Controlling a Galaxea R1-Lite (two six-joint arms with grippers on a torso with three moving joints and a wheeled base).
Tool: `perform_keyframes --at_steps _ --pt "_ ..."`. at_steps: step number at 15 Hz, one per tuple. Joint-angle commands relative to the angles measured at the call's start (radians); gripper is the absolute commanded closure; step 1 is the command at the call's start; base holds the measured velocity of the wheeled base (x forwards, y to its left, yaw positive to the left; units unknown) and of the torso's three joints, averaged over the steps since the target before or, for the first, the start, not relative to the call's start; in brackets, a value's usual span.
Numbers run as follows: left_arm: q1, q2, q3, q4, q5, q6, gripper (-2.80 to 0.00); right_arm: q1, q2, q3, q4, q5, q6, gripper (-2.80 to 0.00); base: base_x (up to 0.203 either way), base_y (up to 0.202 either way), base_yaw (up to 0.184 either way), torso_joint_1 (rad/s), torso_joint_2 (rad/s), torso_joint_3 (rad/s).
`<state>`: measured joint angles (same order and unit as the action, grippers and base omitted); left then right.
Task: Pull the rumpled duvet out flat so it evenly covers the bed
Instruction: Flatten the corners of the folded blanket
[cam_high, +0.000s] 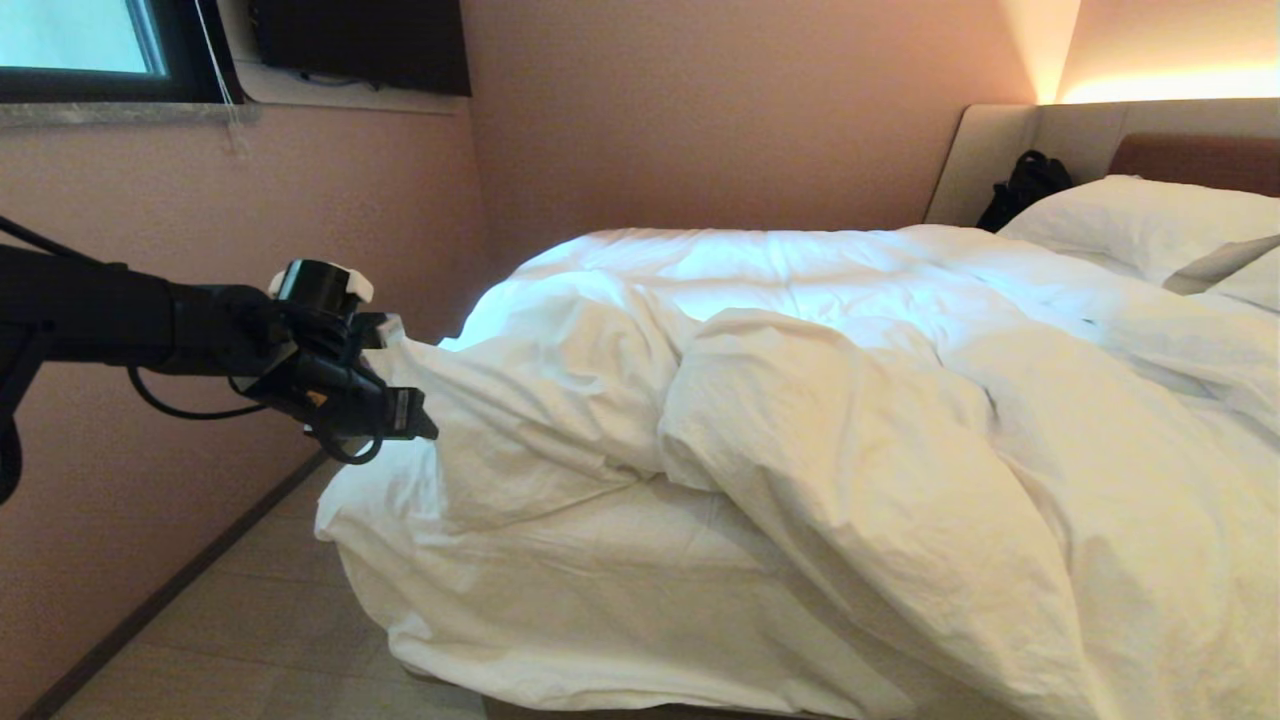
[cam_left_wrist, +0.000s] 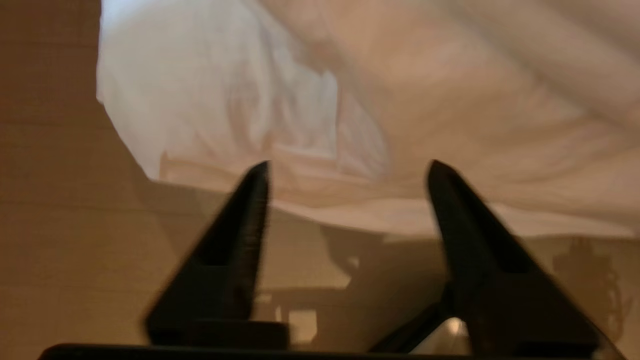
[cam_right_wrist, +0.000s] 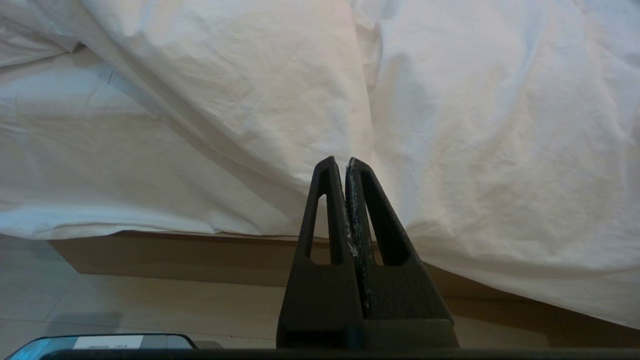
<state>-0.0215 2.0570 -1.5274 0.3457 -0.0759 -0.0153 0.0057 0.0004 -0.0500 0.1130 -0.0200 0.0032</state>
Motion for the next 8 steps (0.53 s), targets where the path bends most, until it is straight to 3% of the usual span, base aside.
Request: perform_keyframes --at_steps 1,8 --pt "0.0 0.0 -0.003 0.006 -0.007 0.001 0.0 0.0 0.0 -0.001 0.001 0.0 0.0 0.0 0.0 0.0 0.0 0.0 0.0 0.0" --pt "-0.008 0.022 0.027 0.036 -0.084 0.077 0.0 0.0 0.0 -0.001 0.001 0.0 0.0 0.0 0.0 0.0 0.0 0.0 0.0 0.0"
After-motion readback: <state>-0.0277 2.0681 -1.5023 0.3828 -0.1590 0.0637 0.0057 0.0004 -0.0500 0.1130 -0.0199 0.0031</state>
